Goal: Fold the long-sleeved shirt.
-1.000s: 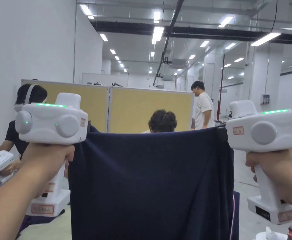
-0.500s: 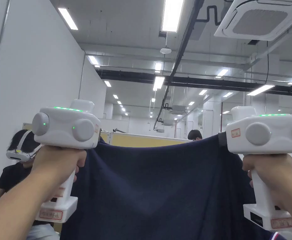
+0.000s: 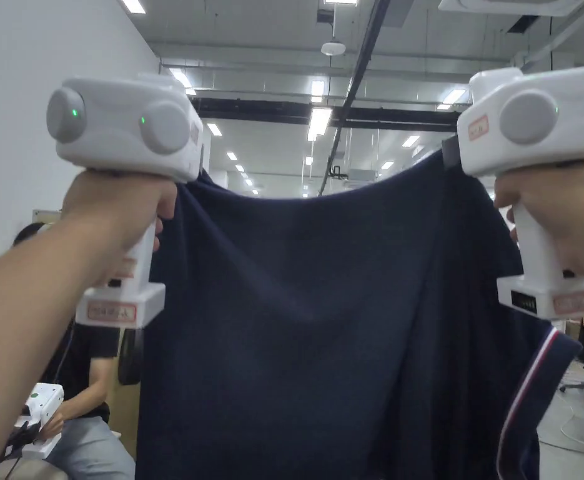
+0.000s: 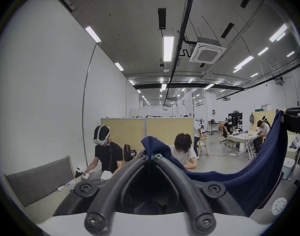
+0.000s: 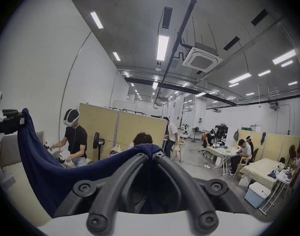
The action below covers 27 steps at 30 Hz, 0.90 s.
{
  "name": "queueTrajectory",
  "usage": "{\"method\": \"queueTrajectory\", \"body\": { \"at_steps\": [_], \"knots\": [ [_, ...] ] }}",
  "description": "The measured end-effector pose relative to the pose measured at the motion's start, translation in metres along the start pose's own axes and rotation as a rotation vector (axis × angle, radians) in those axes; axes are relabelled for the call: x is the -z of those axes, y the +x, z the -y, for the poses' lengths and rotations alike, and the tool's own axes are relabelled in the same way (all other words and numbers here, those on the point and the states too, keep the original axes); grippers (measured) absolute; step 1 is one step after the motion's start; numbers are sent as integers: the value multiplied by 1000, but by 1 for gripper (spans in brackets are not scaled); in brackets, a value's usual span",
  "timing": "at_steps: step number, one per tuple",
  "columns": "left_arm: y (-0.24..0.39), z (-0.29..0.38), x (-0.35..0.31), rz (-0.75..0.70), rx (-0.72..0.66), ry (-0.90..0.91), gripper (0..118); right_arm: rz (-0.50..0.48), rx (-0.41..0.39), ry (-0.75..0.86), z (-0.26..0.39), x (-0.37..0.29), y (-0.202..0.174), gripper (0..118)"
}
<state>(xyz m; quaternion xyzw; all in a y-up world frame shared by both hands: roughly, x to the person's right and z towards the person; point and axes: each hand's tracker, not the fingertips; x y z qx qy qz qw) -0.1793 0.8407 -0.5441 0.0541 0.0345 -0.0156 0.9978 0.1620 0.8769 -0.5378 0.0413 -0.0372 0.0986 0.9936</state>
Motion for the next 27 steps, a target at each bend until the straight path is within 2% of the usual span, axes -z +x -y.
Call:
{"method": "queueTrajectory", "body": {
  "at_steps": [5,10,16,20,23,25,27],
  "knots": [
    [-6,-6,52,-15,-8,24,0,-5,6,27,-9,40,0,5],
    [-11,1,88,-38,4,27,0,-1,-59,46,-3,72,-7,5],
    [-10,28,121,-44,48,54,0,9,-63,29,20,109,-18,5],
    [-6,79,135,-13,15,-16,0,-38,13,-19,71,113,-31,5],
    [-3,138,140,-10,-1,-58,0,-76,17,-77,130,104,-50,5],
    [0,180,140,-11,-14,-115,0,-89,10,-131,164,132,-53,5],
    [4,233,136,-14,-15,-186,0,-117,28,-198,212,130,-63,5]
  ]
}}
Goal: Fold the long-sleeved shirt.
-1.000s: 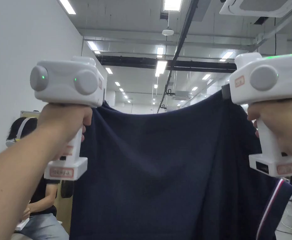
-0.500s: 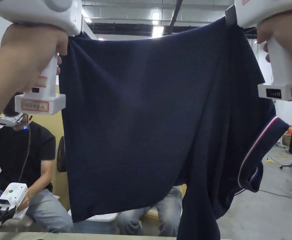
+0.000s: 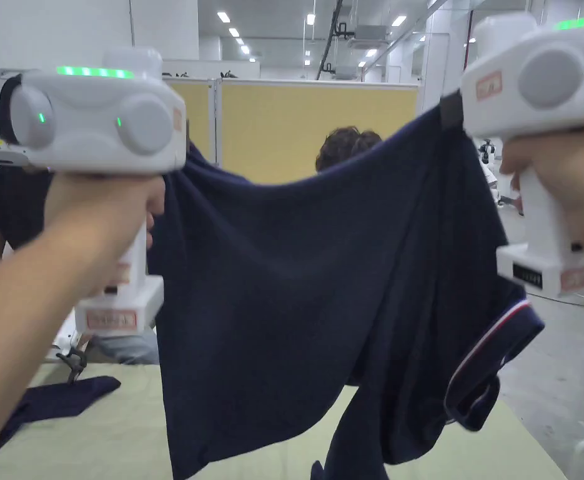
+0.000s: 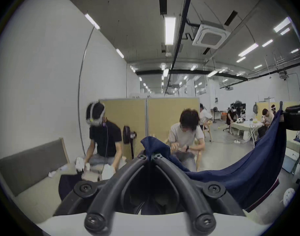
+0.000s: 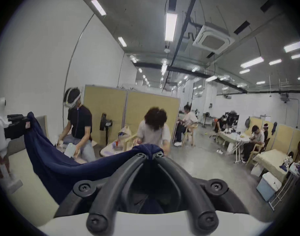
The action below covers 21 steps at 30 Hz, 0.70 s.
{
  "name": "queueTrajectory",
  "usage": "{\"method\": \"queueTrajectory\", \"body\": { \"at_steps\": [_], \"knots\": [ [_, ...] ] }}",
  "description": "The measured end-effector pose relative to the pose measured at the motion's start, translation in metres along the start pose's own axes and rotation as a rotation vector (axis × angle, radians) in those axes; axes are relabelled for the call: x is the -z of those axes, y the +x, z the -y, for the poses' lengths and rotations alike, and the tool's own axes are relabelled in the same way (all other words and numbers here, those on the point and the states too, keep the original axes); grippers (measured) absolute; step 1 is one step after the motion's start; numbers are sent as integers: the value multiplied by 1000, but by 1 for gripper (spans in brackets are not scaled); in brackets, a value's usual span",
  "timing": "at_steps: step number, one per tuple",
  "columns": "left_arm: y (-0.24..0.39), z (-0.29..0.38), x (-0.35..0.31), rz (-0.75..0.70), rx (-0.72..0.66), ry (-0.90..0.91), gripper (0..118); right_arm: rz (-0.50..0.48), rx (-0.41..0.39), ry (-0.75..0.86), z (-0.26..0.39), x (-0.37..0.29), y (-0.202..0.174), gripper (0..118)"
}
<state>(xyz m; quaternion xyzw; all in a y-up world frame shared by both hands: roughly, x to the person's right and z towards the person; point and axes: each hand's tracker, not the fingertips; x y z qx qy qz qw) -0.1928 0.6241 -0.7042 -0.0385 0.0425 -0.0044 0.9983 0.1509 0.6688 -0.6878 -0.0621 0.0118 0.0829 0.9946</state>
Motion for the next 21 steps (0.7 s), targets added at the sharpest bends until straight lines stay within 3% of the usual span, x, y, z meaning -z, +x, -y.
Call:
{"method": "queueTrajectory", "body": {
  "at_steps": [10,21],
  "knots": [
    [12,223,-54,53,60,-294,0,-90,22,-330,250,-11,-45,5],
    [-30,385,-207,43,94,-558,0,-171,190,-599,435,-186,-80,5]
  ]
}}
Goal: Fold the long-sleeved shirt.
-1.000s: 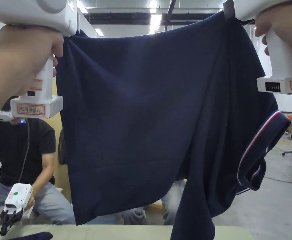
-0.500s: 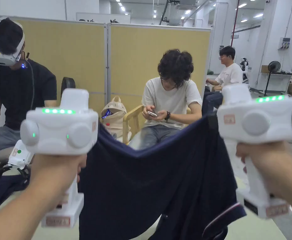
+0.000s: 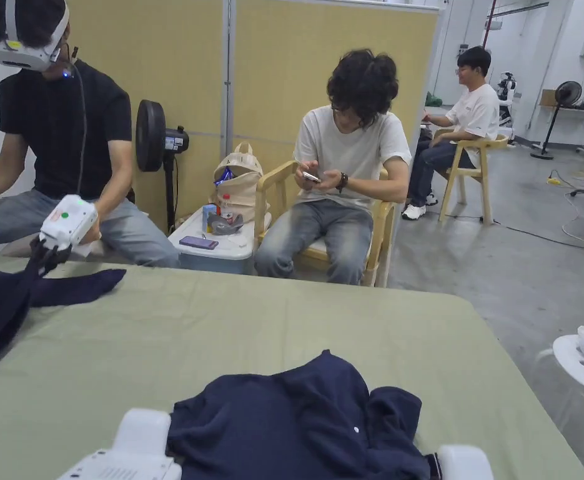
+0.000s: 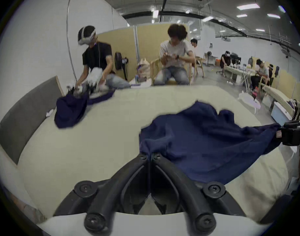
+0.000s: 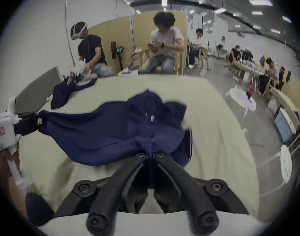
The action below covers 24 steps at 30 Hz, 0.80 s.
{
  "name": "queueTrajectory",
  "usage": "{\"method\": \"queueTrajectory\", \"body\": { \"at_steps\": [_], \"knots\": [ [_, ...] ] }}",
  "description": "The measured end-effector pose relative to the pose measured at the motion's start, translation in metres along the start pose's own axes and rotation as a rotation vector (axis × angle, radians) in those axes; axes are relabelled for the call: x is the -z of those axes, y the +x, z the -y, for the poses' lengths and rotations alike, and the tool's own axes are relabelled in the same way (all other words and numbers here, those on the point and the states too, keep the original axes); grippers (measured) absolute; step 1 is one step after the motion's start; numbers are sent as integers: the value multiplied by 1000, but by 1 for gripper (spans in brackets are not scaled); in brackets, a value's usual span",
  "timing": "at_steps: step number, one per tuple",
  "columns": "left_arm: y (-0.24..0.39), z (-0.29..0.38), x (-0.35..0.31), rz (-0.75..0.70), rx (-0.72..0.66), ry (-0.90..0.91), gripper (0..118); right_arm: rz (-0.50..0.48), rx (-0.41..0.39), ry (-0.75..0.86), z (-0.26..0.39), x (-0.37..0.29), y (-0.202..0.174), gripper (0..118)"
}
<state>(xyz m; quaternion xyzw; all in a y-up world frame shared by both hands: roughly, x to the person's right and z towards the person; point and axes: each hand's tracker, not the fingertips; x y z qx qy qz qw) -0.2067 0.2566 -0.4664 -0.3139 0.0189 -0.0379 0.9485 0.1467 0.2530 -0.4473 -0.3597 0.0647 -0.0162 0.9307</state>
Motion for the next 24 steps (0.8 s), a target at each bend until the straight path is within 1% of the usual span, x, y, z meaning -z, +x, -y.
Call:
{"method": "queueTrajectory", "body": {
  "at_steps": [2,3,5,7,9,11,13,15,19,21,24],
  "knots": [
    [-8,33,-14,14,8,-34,0,-4,15,-39,37,-15,-7,5],
    [-11,51,-24,3,13,-63,0,-24,19,-63,57,-21,-9,5],
    [-17,82,-42,-5,25,-91,0,-12,34,-87,87,-39,-15,5],
    [-22,111,-65,-5,35,-119,0,-33,63,-111,119,-55,-15,5],
    [-28,137,-82,-5,12,-156,0,-29,77,-133,151,-65,-12,5],
    [-32,162,-98,-14,-6,-182,0,-20,74,-153,176,-81,-13,5],
    [-35,184,-114,-21,-14,-199,0,17,92,-175,199,-95,-12,5],
    [-33,203,-132,-31,-18,-214,0,10,105,-178,217,-113,-14,5],
    [-29,229,-161,-9,-56,-244,0,31,69,-197,247,-146,-30,5],
    [-26,236,-169,1,-41,-248,0,37,43,-217,256,-153,-39,5],
    [-20,242,-170,8,-19,-264,0,50,29,-240,265,-149,-47,5]
  ]
}}
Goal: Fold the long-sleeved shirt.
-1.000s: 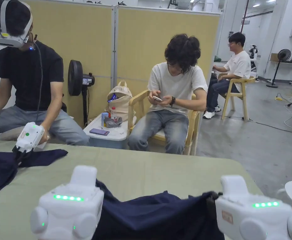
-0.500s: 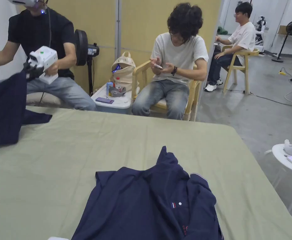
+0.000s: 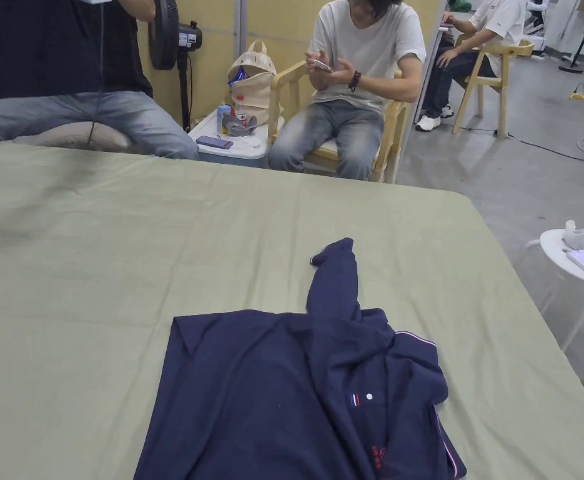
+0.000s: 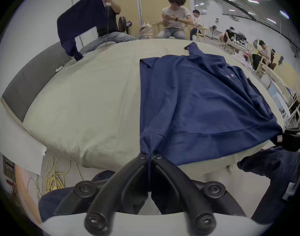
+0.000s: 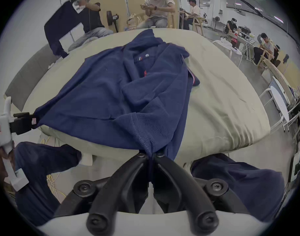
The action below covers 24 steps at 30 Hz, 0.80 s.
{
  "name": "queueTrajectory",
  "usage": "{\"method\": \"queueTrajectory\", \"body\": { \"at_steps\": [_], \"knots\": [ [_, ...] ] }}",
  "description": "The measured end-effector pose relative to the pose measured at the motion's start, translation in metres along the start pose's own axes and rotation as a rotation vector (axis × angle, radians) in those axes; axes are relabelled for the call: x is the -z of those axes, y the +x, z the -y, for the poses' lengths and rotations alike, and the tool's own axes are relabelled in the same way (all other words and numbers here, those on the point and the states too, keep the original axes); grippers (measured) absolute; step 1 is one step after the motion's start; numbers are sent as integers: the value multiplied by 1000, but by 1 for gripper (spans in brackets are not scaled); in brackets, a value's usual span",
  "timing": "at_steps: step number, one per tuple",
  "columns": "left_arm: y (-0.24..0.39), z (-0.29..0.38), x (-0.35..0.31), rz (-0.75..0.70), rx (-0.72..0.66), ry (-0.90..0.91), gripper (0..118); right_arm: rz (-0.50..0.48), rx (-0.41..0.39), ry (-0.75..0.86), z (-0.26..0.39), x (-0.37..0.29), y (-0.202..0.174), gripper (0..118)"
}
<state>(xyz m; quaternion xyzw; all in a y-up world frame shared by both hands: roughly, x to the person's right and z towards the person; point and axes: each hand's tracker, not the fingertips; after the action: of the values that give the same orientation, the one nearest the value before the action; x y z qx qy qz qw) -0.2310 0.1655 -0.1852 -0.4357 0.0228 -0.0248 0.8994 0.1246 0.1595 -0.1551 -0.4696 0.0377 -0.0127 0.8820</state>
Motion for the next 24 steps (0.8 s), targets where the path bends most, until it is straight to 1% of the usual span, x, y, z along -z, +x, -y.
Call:
{"method": "queueTrajectory", "body": {
  "at_steps": [2,4,5,6,7,8,9,10,11,12,14,16,18,19,20,21,22,23,24],
  "knots": [
    [2,-2,5,-3,-4,-10,0,2,-7,0,-5,6,-1,5],
    [0,-8,6,8,-27,-19,0,-24,-7,-12,-9,8,-1,5],
    [-1,-11,4,5,-38,-21,10,-26,-7,-23,-14,6,-1,20],
    [0,-16,0,-2,-46,-20,35,-23,6,-30,-17,3,0,53],
    [-1,-22,-5,-23,-55,-13,75,-39,24,-43,-21,-1,3,100],
    [-4,-28,-9,-32,-73,4,115,-49,35,-50,-25,-5,5,117],
    [-7,-35,-15,-24,-95,44,115,-80,48,63,-34,-17,9,111],
    [-10,-43,-29,-11,-101,95,110,-94,71,106,-43,-26,14,109],
    [-8,-57,-35,-12,-93,147,111,-124,77,131,-55,-33,17,111],
    [-7,-67,-38,-21,-85,149,111,-142,73,160,-67,-40,19,114],
    [-2,-88,-47,5,-55,202,111,-115,69,238,-92,-63,22,117],
    [7,-103,-49,15,-34,244,111,-106,33,275,-113,-71,22,117],
    [14,-115,-44,33,-9,235,111,-44,7,321,-124,-70,18,116],
    [18,-119,-42,47,-3,233,107,-31,3,350,-128,-70,18,116],
    [22,-122,-39,62,0,231,81,-31,9,353,-131,-70,19,113],
    [26,-124,-37,68,2,235,40,-33,13,355,-134,-74,15,104],
    [30,-127,-38,77,7,240,0,-44,24,358,-135,-72,16,78],
    [34,-129,-33,72,11,235,0,-62,33,353,-135,-70,17,29],
    [41,-130,-25,48,22,217,0,-60,32,351,-135,-66,16,29]
  ]
}}
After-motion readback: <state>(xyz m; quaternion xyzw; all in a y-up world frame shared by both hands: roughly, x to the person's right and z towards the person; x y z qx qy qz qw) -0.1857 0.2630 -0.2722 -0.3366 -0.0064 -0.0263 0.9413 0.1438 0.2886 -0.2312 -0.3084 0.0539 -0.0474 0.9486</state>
